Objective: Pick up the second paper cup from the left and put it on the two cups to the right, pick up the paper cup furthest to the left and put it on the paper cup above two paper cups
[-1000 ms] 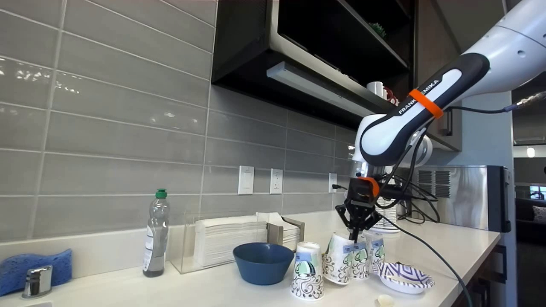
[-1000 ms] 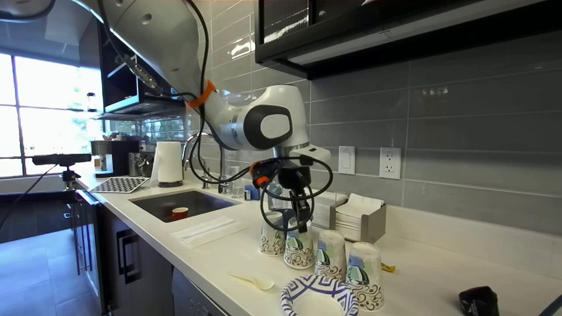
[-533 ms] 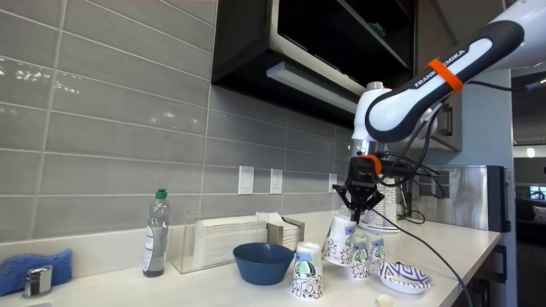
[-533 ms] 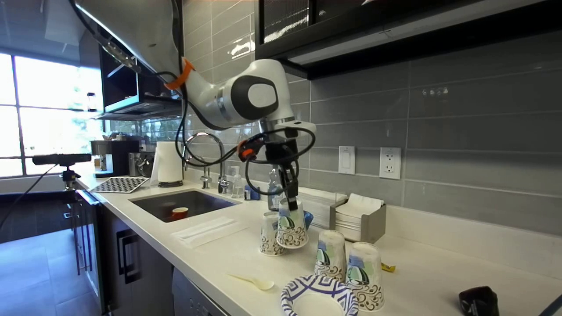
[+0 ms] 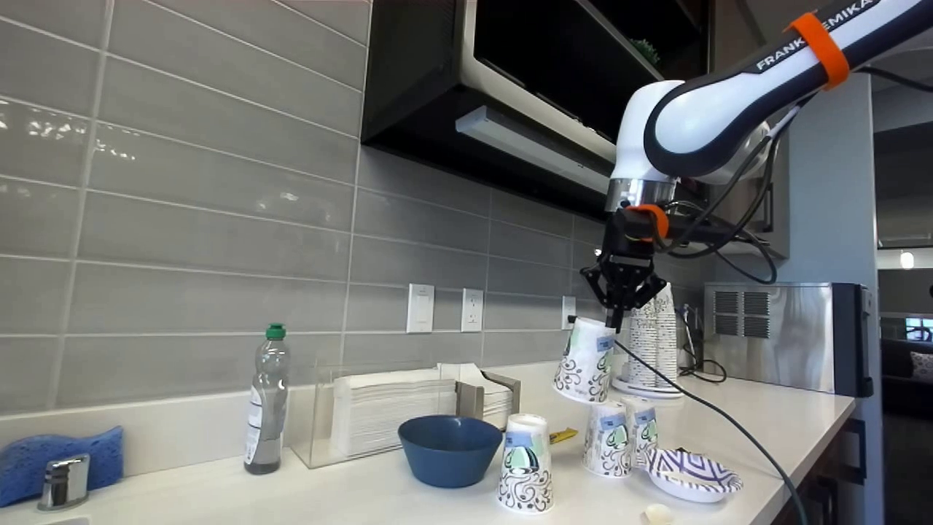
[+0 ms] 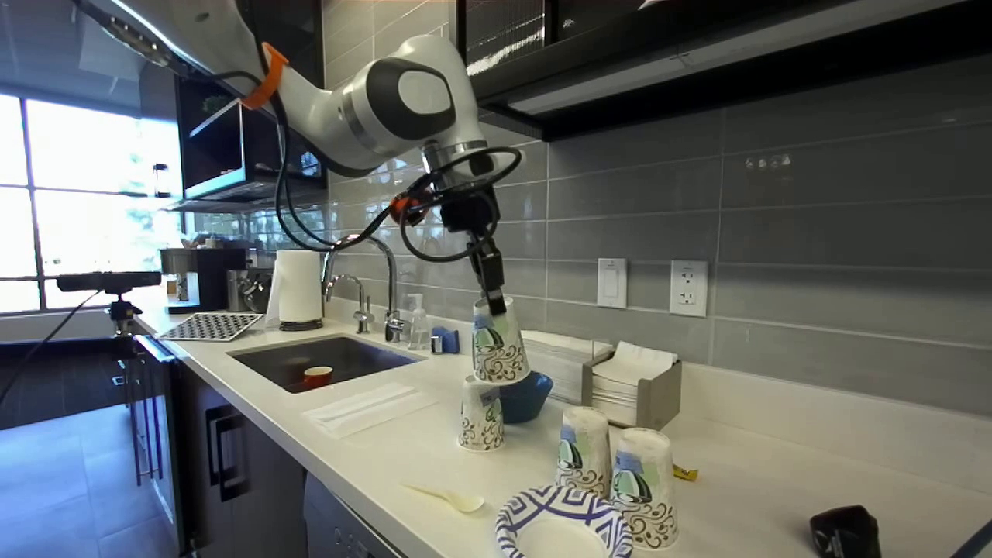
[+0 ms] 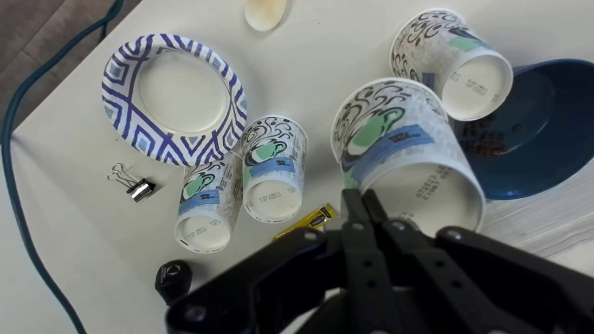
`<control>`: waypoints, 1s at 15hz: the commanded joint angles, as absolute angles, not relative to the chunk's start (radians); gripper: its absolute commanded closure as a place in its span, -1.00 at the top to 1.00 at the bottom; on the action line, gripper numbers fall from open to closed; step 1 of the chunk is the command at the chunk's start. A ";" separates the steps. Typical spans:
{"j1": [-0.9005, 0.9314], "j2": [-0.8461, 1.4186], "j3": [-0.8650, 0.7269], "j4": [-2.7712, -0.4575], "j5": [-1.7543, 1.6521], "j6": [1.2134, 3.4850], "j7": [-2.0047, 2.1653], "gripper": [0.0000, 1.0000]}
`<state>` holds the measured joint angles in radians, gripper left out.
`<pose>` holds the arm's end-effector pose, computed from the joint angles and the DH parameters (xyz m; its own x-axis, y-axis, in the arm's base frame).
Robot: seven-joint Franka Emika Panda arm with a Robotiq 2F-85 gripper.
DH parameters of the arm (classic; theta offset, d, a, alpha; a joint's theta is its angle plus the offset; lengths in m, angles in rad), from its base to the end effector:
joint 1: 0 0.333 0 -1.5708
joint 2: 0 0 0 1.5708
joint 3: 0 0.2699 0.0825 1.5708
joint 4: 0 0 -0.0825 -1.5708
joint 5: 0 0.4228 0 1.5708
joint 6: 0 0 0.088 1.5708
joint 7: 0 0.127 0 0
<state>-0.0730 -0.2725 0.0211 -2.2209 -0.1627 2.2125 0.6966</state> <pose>0.5474 -0.0362 0.4369 0.7461 -0.5972 0.2943 -0.6140 -0.7881 -0.0426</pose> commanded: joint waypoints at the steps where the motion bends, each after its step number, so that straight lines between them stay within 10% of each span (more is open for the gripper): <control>1: -0.097 -0.271 0.040 -2.214 -0.200 2.216 0.720 -0.99; 15: -0.223 -0.196 -0.029 -2.022 -0.403 2.083 0.783 -0.99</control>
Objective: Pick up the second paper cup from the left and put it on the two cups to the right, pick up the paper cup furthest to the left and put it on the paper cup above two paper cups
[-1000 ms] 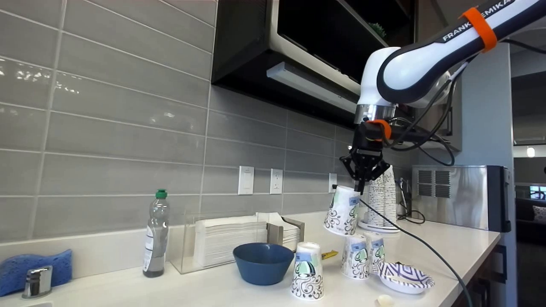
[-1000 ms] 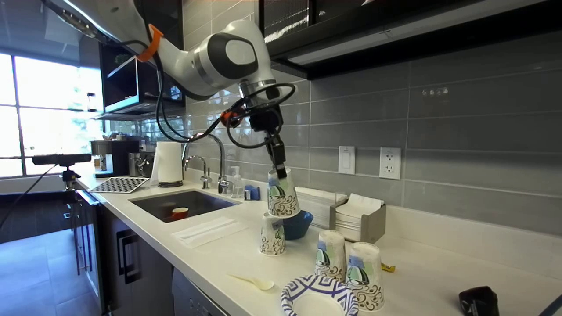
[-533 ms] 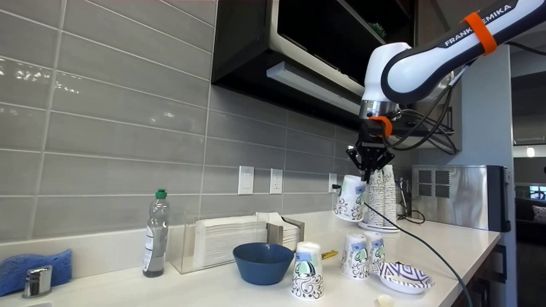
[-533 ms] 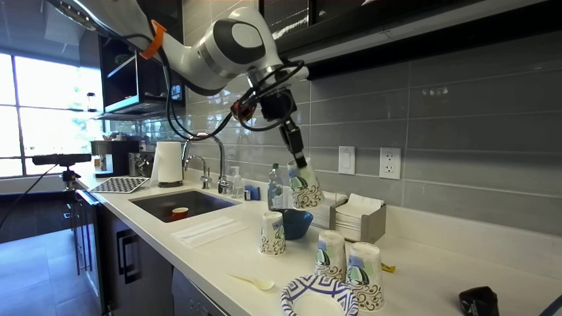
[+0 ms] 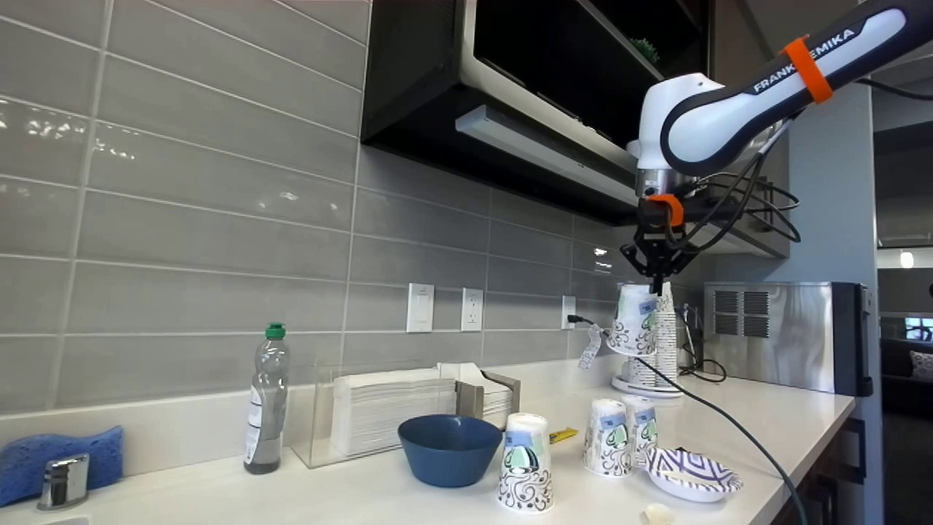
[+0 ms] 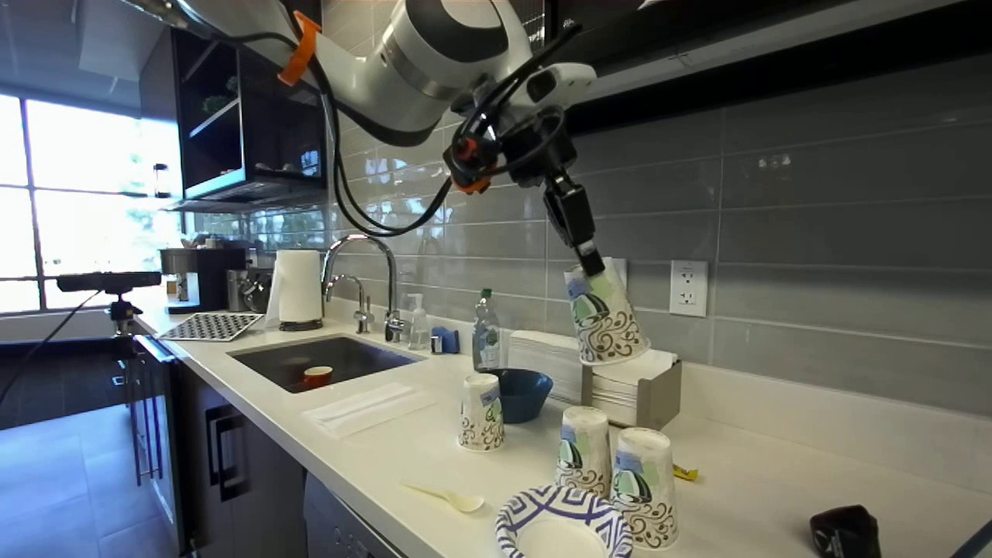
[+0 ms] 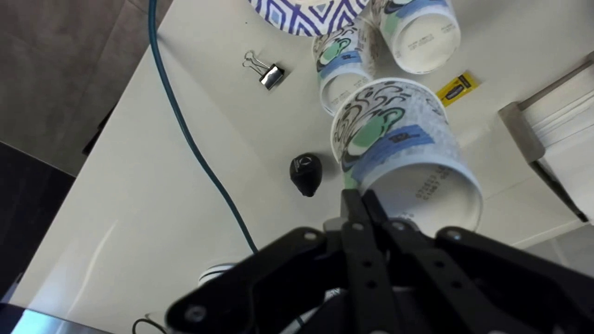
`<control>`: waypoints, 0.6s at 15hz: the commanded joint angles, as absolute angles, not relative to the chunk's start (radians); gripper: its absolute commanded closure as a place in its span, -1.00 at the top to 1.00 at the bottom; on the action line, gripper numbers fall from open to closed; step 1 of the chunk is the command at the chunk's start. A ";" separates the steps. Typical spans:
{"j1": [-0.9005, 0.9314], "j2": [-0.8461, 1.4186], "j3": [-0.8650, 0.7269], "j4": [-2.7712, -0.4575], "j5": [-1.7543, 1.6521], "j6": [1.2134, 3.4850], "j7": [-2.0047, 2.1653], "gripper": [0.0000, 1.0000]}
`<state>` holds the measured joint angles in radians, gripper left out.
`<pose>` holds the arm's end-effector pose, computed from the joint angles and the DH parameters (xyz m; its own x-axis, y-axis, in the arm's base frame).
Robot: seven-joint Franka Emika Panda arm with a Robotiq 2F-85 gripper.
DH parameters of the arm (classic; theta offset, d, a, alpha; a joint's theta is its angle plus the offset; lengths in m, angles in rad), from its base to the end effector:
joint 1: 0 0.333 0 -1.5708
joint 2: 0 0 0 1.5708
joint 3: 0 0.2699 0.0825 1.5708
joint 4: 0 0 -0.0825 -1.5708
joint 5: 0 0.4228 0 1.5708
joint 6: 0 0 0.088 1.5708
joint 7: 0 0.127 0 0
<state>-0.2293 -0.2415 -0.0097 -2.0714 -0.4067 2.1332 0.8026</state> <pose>0.5467 -0.1581 0.4960 0.5859 -0.6726 0.4521 -0.7775 -0.6239 0.0793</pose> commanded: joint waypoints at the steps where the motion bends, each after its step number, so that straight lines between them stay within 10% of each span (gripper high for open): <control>1: -0.216 -0.188 -0.037 -2.015 -0.387 2.074 0.767 -0.99; 9: -0.192 -0.130 -0.069 -2.014 -0.277 2.077 0.663 -0.99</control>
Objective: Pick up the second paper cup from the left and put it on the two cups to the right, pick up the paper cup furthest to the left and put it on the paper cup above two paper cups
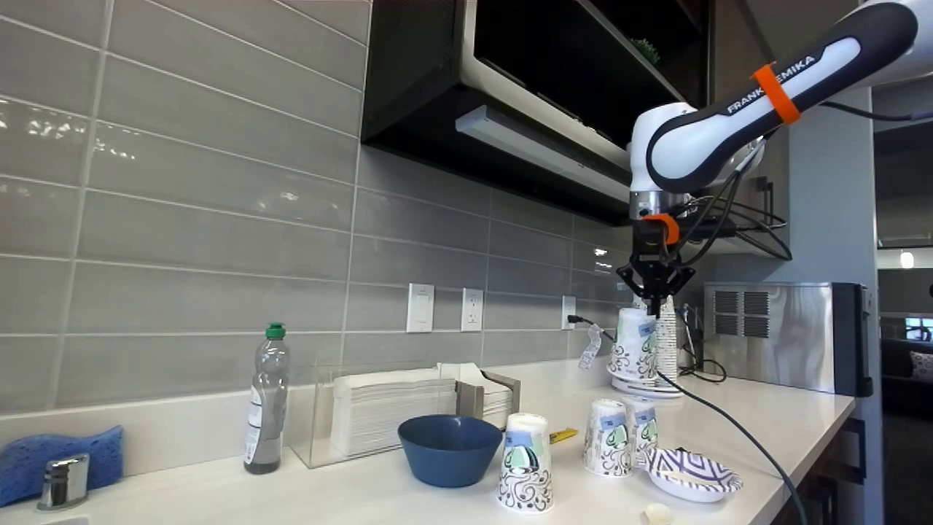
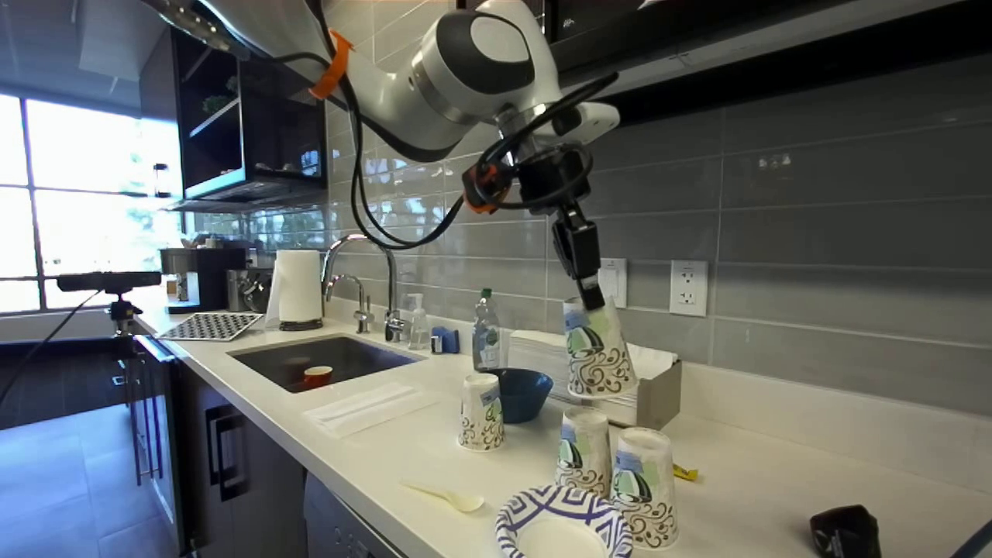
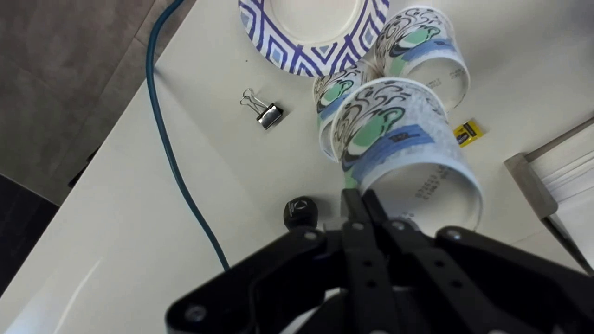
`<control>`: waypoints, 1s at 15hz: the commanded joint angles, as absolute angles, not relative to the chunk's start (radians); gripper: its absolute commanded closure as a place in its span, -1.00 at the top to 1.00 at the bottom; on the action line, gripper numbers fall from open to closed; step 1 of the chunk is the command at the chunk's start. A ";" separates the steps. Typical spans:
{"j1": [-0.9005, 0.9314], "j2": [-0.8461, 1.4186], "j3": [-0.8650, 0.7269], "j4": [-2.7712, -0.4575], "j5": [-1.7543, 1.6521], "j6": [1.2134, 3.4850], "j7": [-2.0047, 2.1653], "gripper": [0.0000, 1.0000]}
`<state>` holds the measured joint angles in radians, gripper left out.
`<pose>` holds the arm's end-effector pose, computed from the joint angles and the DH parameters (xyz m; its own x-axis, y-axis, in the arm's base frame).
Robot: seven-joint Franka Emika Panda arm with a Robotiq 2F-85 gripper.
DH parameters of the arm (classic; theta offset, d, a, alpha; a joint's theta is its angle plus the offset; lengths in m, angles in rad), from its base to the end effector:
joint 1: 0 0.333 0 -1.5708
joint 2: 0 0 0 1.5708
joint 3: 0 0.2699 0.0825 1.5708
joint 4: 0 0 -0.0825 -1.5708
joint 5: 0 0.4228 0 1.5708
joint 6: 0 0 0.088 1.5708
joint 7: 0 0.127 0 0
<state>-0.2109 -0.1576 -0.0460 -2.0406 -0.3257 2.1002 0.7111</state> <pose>0.5567 -0.1684 0.4591 0.6454 -0.6844 0.3391 -0.7482 -0.6558 0.1007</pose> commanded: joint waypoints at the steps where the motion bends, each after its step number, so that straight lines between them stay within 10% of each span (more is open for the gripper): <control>1: -0.192 -0.122 -0.072 -2.012 -0.273 2.074 0.658 -0.99; 15: -0.188 -0.006 -0.106 -1.925 -0.240 2.091 0.624 -0.99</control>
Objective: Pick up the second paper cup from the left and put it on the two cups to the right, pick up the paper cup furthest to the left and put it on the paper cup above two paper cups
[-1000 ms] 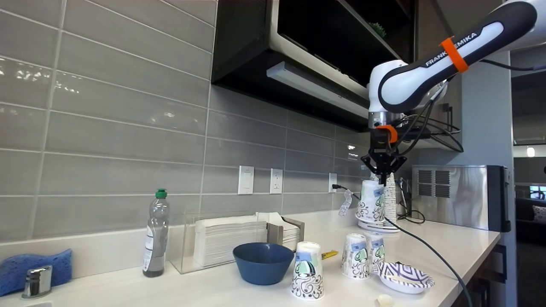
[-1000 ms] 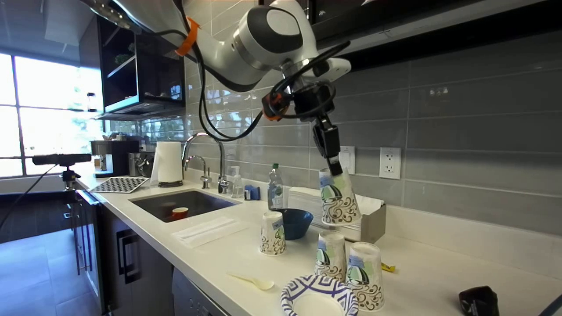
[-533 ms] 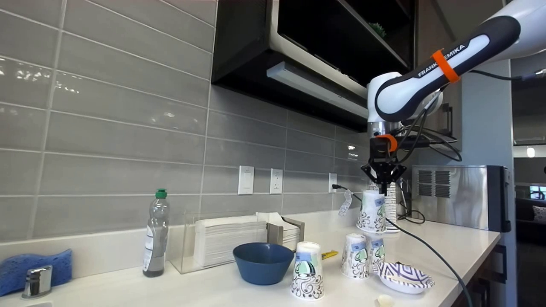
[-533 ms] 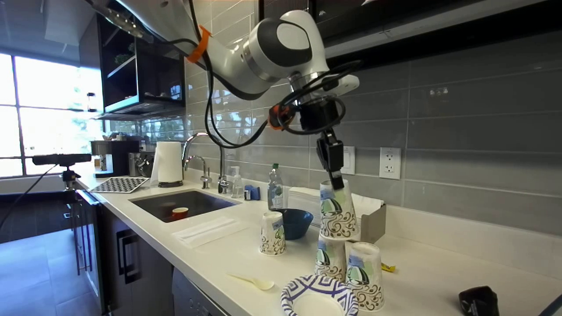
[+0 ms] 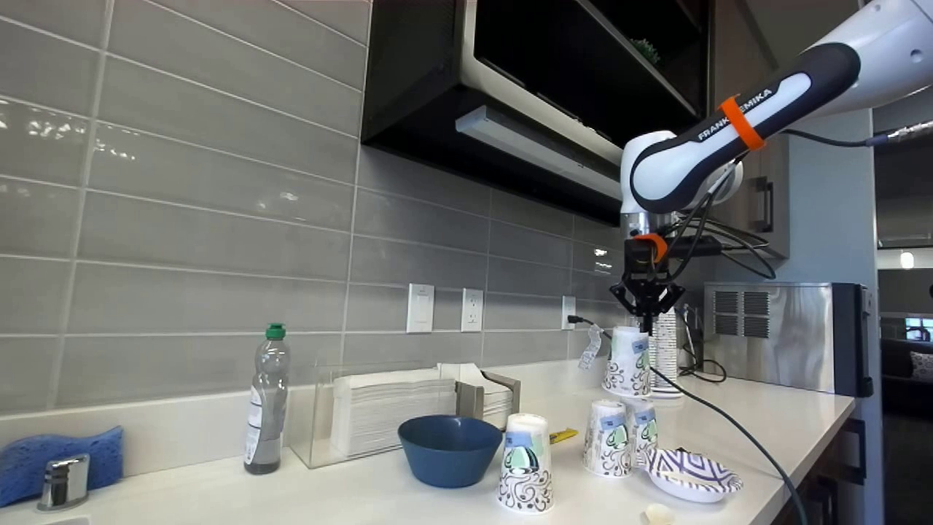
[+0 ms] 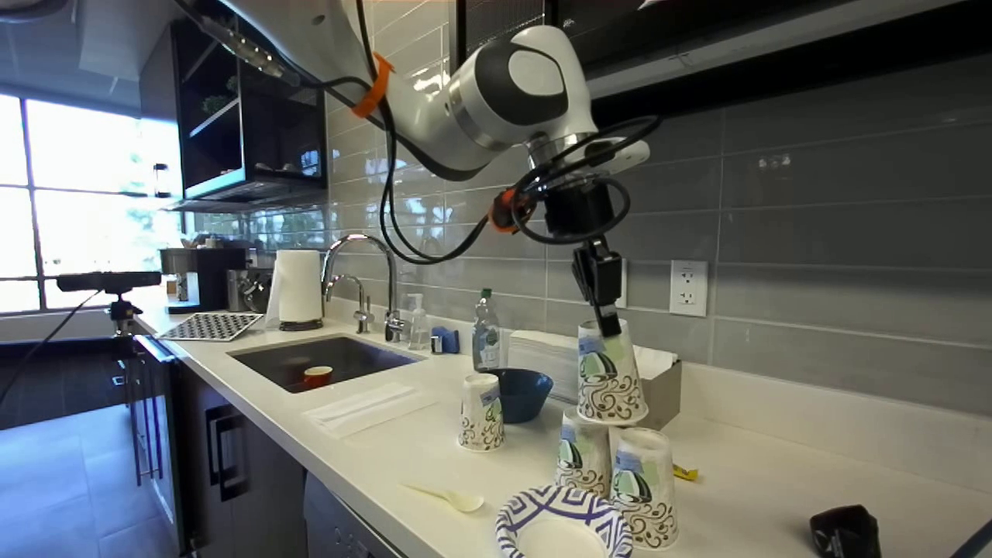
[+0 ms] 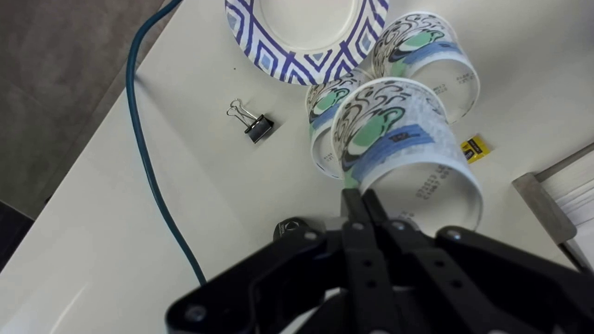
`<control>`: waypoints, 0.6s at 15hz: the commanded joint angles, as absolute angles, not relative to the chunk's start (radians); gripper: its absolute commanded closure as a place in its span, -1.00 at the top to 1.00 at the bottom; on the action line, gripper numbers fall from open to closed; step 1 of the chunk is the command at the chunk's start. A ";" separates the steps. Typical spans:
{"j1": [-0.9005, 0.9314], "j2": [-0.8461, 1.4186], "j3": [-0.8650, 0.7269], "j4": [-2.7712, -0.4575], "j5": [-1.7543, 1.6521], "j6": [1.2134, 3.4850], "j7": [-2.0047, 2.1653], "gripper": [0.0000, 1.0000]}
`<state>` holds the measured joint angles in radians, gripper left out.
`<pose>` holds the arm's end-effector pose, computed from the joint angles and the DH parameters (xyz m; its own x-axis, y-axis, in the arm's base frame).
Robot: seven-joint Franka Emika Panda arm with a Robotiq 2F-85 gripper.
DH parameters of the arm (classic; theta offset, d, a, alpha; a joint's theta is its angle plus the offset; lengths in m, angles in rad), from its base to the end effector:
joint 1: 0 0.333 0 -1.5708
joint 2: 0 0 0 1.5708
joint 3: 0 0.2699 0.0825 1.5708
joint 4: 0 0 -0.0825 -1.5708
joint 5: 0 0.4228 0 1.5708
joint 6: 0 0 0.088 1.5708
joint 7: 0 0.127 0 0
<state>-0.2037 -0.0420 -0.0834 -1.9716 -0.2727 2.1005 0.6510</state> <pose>0.5753 -0.1884 0.4268 0.6670 -0.6935 0.2724 -0.7371 -0.6676 0.1052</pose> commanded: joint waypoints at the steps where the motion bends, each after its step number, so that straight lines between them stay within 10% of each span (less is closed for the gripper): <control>1: -0.188 0.002 -0.108 -1.920 -0.236 2.091 0.624 -0.99; 9: -0.185 0.036 -0.124 -1.897 -0.202 2.077 0.622 -0.99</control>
